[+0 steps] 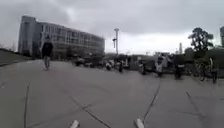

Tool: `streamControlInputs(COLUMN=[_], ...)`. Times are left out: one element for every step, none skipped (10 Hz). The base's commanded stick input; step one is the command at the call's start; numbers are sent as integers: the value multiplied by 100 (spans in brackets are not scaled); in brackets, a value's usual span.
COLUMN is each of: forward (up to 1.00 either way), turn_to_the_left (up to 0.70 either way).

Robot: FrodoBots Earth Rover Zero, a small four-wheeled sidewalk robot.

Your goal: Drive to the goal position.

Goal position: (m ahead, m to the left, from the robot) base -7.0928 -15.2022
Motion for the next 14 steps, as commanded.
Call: streamControlInputs(forward=[0,0,0,0,0,0,0,0,0,0,0,0,0,0], turn_to_the_left=[-85,-85,-85,-85,-85,-85,-85,-85,-85,-85,-85,-85,-85,-85])
